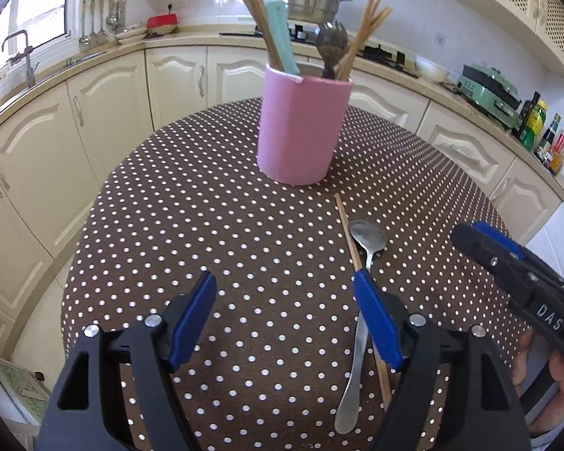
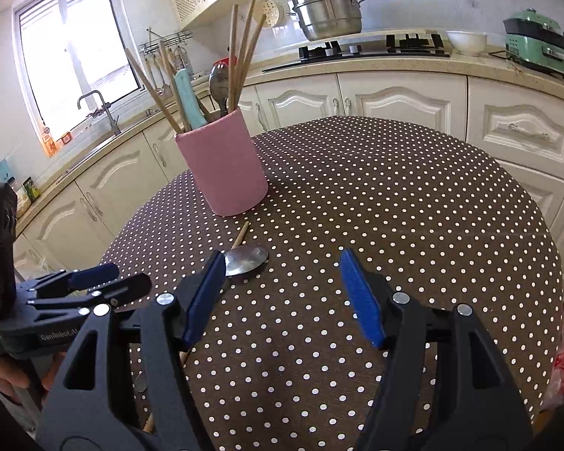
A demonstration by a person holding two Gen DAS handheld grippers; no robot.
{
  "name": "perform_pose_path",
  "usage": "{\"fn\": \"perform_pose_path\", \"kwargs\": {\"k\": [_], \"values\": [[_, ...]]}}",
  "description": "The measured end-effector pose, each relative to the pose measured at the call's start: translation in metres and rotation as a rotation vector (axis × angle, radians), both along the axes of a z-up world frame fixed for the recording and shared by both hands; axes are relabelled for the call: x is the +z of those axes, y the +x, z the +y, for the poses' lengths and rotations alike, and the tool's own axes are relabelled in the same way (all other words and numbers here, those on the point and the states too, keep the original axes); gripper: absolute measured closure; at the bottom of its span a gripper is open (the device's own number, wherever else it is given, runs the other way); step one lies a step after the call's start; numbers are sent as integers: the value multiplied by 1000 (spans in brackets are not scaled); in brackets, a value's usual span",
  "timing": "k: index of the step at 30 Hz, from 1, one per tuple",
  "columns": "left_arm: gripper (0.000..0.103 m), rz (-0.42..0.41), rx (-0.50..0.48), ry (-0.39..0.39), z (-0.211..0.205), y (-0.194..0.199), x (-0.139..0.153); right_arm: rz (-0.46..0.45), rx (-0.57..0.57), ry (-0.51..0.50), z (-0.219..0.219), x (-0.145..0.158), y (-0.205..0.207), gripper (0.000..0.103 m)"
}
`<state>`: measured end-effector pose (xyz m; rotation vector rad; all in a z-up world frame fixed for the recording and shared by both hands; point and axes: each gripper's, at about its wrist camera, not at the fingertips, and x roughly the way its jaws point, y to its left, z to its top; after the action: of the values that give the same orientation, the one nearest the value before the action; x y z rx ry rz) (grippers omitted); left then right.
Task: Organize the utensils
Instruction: 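Move both tools back down from the cup to the metal spoon, then close the left tool on the metal spoon while the right tool grasps the last chopstick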
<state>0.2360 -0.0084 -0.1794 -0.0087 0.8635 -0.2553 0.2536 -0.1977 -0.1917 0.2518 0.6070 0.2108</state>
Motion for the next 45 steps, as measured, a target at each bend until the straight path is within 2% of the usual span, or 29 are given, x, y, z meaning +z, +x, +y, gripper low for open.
{"fn": "perform_pose_path", "kwargs": {"k": [3, 8, 13, 19, 23, 24, 26, 30, 37, 41, 45], "values": [[29, 30, -11, 53, -11, 4, -8, 14, -6, 22, -5, -2, 2, 39], [29, 72, -13, 99, -18, 10, -20, 44, -7, 45, -9, -6, 7, 39], [29, 69, -21, 70, -24, 16, -19, 74, -6, 65, -11, -10, 12, 39], [29, 69, -45, 94, -40, 28, -18, 84, -10, 87, -13, -13, 14, 39], [30, 54, -100, 88, -51, 26, -12, 87, -13, 104, -18, -14, 13, 39], [33, 52, -113, 97, -55, 25, -12, 88, -13, 107, -19, -14, 13, 39], [64, 71, -140, 103, -59, 29, -16, 88, -14, 112, -19, -14, 13, 39], [83, 101, -162, 51, -66, 36, -17, 86, -14, 120, -22, -14, 11, 39], [86, 101, -196, 38, -88, 45, -14, 93, -10, 132, -24, -14, 11, 39], [86, 113, -199, 60, -103, 57, -17, 99, -5, 132, -23, -15, 13, 39], [95, 113, -190, 62, -115, 65, -18, 99, -5, 133, -22, -14, 13, 39]]}}
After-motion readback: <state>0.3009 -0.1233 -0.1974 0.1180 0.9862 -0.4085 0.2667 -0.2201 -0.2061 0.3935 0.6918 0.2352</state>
